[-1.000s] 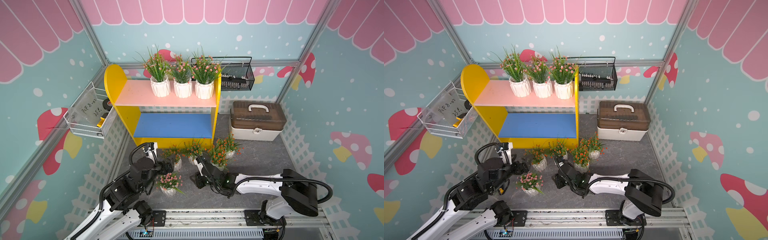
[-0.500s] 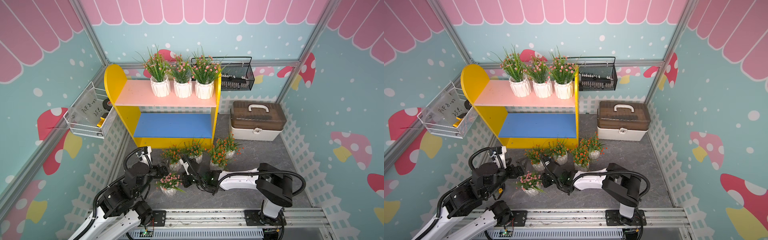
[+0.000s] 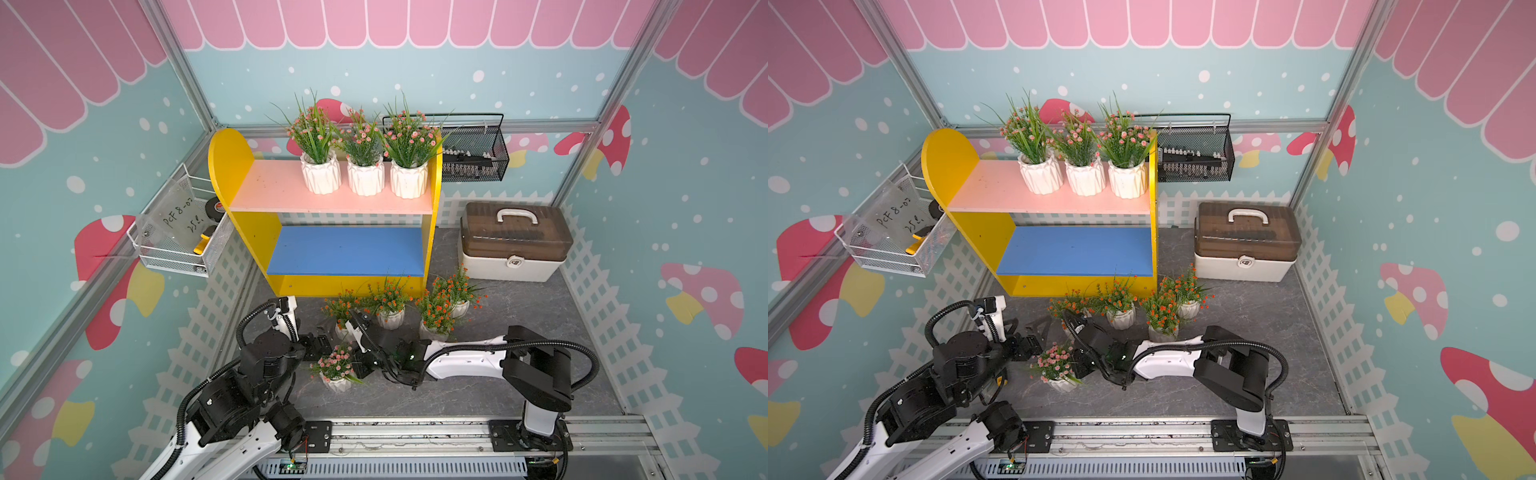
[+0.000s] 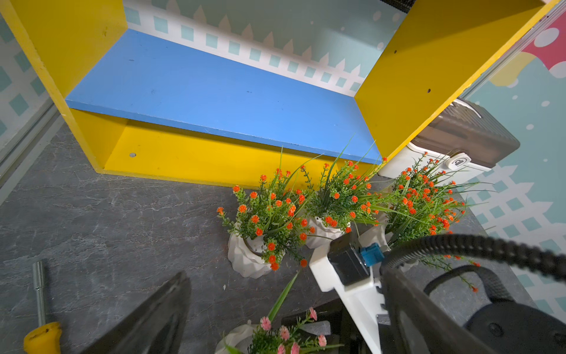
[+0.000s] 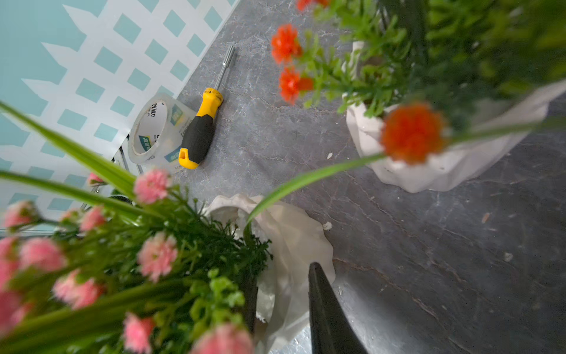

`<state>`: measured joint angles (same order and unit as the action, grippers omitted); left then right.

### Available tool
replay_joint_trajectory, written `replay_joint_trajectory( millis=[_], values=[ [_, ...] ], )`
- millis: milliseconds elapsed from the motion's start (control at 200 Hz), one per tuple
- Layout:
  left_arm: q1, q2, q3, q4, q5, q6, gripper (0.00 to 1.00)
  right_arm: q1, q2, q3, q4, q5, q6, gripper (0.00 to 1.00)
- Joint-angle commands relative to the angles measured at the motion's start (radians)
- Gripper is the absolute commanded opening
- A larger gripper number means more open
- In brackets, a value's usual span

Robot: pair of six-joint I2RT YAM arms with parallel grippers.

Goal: Place the baby's breath potted plants on the rack by color
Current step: Pick up the baby's breath potted plant from the center of the board.

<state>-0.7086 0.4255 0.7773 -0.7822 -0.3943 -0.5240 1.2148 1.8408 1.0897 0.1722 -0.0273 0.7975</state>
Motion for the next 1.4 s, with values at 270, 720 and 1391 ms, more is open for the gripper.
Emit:
replay_joint_trajectory(
  millis=[270,720,1391],
  values=[
    [-0.005,-0.014,0.020,-0.025,-0.011,-0.025,0.96,0.020,0.065,0.108,-0.199,0.076,-0.003,0.18],
    [-0.005,-0.017,0.021,-0.016,-0.011,-0.031,0.96,0.017,0.070,0.122,-0.331,0.174,-0.053,0.00],
    [-0.005,0.151,-0.013,0.212,0.050,0.013,0.97,-0.096,-0.387,-0.236,-0.423,0.279,-0.064,0.00]
  ],
)
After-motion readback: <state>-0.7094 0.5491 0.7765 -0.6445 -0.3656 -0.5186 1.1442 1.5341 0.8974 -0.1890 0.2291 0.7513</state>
